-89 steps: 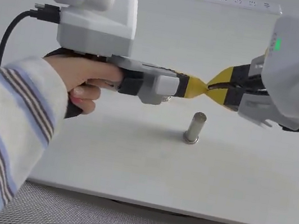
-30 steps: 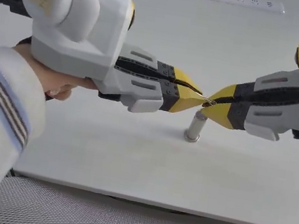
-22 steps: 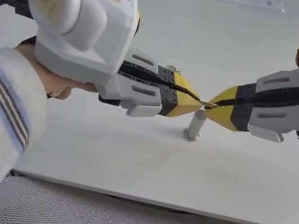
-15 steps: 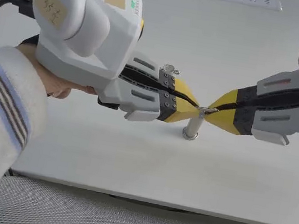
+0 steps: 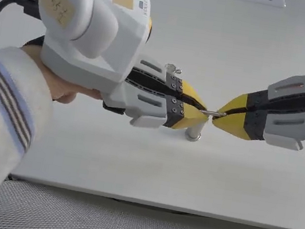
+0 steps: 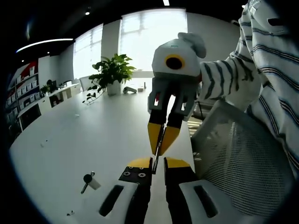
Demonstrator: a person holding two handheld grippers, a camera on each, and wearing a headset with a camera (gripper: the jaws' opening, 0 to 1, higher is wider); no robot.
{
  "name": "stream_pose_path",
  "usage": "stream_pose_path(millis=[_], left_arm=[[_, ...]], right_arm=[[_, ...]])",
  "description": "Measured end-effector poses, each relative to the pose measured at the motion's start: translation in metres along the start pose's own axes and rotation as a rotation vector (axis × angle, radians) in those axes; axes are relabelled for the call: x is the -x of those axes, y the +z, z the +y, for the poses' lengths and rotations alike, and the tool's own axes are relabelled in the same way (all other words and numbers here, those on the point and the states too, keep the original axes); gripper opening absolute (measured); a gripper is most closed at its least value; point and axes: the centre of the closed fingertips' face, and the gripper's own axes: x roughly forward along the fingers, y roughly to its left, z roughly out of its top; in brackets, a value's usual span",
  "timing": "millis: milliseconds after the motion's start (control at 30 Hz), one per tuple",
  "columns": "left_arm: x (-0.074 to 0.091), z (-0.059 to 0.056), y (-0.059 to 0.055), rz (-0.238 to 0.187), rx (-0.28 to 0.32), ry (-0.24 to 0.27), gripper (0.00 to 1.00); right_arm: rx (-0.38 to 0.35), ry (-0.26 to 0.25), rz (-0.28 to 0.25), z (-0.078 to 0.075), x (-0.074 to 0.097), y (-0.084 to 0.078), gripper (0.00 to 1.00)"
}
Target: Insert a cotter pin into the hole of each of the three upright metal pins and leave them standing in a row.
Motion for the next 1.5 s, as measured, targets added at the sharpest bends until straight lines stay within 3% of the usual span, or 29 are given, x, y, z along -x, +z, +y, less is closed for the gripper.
stream_pose_path(millis=[167,233,367,600,633,667,700,767,933,1133,1267,1500], left_arm=[[-0.002,0.011,-0.005,0.004,0.003,0.040,0.29],[-0.003,0.016,-0.006,0.002,0.011,0.056,0.31],[-0.007,0.023,-0.010,0.007,0.019,0.070,0.30],[-0.016,0.037,-0.023,0.054,0.034,0.088,0.29],[-0.017,0.039,-0.025,0.061,0.034,0.088,0.28],[-0.018,0.040,-0.026,0.065,0.038,0.088,0.27],[-0.020,0.042,-0.027,0.070,0.042,0.086,0.26],[-0.022,0.043,-0.030,0.081,0.050,0.085,0.25],[-0.025,0.045,-0.036,0.107,0.059,0.089,0.16],[-0.027,0.045,-0.043,0.138,0.051,0.087,0.18],[-0.027,0.045,-0.044,0.143,0.049,0.093,0.12],[-0.028,0.044,-0.045,0.154,0.052,0.085,0.10]], right_arm=[[-0.031,-0.020,0.018,-0.007,0.005,-0.014,0.00],[-0.057,-0.023,0.015,-0.009,0.008,-0.018,0.00],[-0.066,-0.046,0.041,-0.014,0.011,-0.031,0.00],[-0.104,-0.075,0.063,-0.023,0.013,-0.050,0.00],[-0.107,-0.078,0.066,-0.013,0.008,-0.031,0.00],[-0.110,-0.080,0.067,-0.012,0.006,-0.028,0.00],[-0.113,-0.081,0.066,-0.013,0.010,-0.044,0.00],[-0.113,-0.087,0.072,-0.015,0.011,-0.057,0.00],[-0.111,-0.083,0.077,-0.020,0.008,-0.064,0.00],[-0.111,-0.070,0.070,-0.023,0.003,-0.064,0.00],[-0.108,-0.066,0.066,-0.026,-0.001,-0.063,0.00],[-0.112,-0.051,0.065,-0.026,-0.004,-0.064,0.00]])
